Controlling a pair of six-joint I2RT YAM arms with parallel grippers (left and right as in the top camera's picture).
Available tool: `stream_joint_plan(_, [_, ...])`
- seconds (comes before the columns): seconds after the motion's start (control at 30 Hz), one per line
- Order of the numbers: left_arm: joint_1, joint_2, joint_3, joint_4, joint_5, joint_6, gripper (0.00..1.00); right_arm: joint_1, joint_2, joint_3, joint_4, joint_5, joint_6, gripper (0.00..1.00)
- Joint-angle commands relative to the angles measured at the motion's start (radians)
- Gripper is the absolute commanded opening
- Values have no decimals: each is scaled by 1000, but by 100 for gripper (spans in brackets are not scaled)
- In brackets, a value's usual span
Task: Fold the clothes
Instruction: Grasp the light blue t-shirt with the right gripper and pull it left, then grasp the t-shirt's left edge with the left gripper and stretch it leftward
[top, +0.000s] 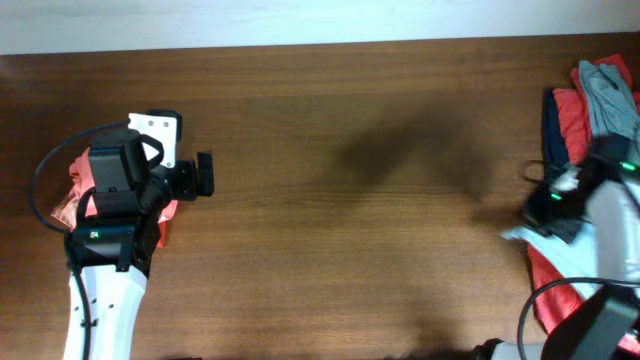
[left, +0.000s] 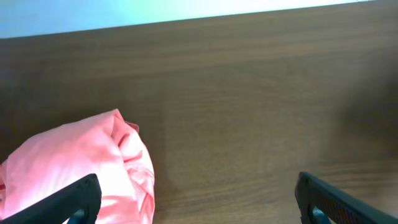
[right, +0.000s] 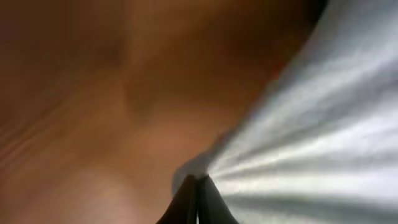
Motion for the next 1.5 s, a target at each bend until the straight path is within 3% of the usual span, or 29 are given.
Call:
stream_joint_plan(0.0, [5, 7, 23, 10, 15, -6, 99, 239, -18, 19, 74, -153, 17, 4])
stream_joint_plan(0.1, [5, 9, 23, 14, 16, -6, 99, 470, -18, 19, 233, -152, 79, 4])
stream_joint_plan(0.2, [5, 14, 23, 18, 16, -14, 99, 688, -8, 19, 441, -124, 80, 11])
stream_joint_plan(0.23, [5, 16, 23, 17, 20, -14, 99, 743, -3, 19, 494, -91, 80, 18])
stream_joint_plan(0.27, [5, 18, 23, 18, 28, -14, 99, 806, -2, 19, 538, -7, 80, 32])
stream_joint_plan(0.33, [5, 19, 23, 19, 35, -14, 99, 847, -3, 30, 540, 106, 79, 41])
stream_joint_plan(0.4, [5, 22, 23, 21, 35, -14, 99, 847, -3, 57, 494, 183, 76, 72])
stream_joint_plan(0.5, [3, 22, 23, 24, 42, -14, 99, 803, -5, 131, 370, 246, 51, 100])
stream_joint_plan(0.87, [-227, 161, 23, 145, 45, -31, 99, 457, -5, 455, -74, 291, -34, 99])
stream_joint_plan(1.27, [-504, 597, 45, 491, 167, -218, 99, 219, -5, 480, -261, 290, -42, 98])
stream_joint_plan(1.47, [-578, 824, 247, 399, 174, -232, 99, 208, -5, 480, -301, 290, -41, 99])
